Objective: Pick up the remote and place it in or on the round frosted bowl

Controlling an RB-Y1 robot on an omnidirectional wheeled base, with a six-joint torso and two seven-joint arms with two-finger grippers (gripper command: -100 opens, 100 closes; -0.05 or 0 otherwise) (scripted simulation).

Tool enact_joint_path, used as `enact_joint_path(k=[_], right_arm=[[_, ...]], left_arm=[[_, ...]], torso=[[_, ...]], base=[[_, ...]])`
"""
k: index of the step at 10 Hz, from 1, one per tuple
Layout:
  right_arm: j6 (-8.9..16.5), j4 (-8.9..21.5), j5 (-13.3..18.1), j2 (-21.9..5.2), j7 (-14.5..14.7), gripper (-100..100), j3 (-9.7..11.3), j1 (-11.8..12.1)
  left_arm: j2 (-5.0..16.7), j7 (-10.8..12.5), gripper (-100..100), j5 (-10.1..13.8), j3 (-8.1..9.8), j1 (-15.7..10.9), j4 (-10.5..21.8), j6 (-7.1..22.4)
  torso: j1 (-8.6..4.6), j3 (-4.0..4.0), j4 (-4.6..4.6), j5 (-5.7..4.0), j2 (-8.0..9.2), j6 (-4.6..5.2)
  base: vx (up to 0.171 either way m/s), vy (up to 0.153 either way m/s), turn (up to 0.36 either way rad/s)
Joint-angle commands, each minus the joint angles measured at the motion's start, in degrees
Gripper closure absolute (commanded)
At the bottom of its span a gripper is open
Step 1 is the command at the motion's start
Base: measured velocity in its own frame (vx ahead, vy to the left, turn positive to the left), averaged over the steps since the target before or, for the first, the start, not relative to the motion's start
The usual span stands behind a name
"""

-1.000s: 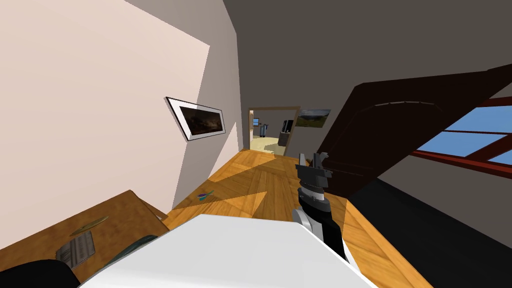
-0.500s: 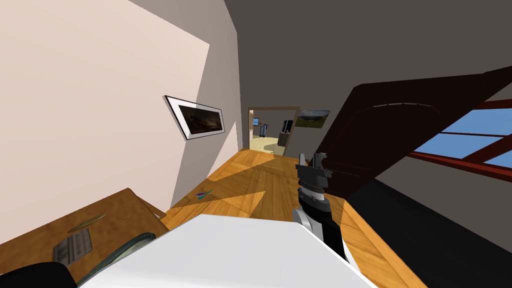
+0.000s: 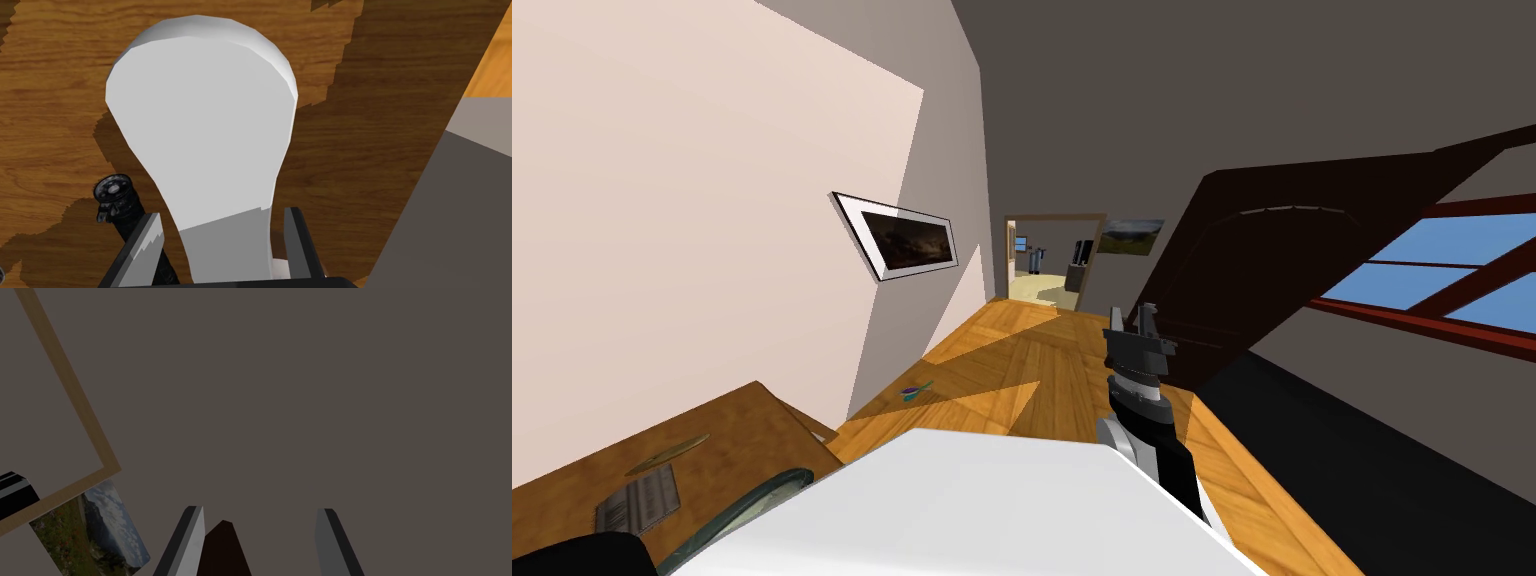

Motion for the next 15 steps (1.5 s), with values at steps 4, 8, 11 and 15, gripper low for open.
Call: enact_joint_path(k=[4, 8, 11, 15], right_arm=[[0.00, 0.00, 0.00, 0.00, 0.00, 0, 0.00, 0.00], [0.00, 0.00, 0.00, -0.01, 0.00, 0, -0.01, 0.00], [0.00, 0.00, 0.00, -0.01, 0.00, 0, -0.01, 0.01], [0.00, 0.00, 0.00, -0.01, 0.00, 0, -0.01, 0.01]], left_arm=[[4.70, 4.00, 100, 3.37, 1.30, 5.19, -3.14, 1.88], [9.06, 7.44, 100, 7.41, 2.24, 9.13, -5.79, 3.77], [12.47, 9.00, 100, 11.13, 3.26, 10.31, -7.70, 5.69], [15.92, 6.88, 100, 16.27, 5.21, 6.38, -9.45, 9.11]], torso=[[0.10, -0.03, -0.02, 0.04, -0.05, -0.02], [0.25, -0.07, -0.03, 0.07, -0.12, 0.02], [0.25, -0.14, -0.05, 0.11, -0.24, -0.03], [0.21, -0.22, -0.08, 0.12, -0.37, -0.02]], base=[[0.003, 0.010, -0.082], [0.007, 0.044, -0.092], [0.034, 0.052, -0.030], [0.054, 0.044, 0.107]])
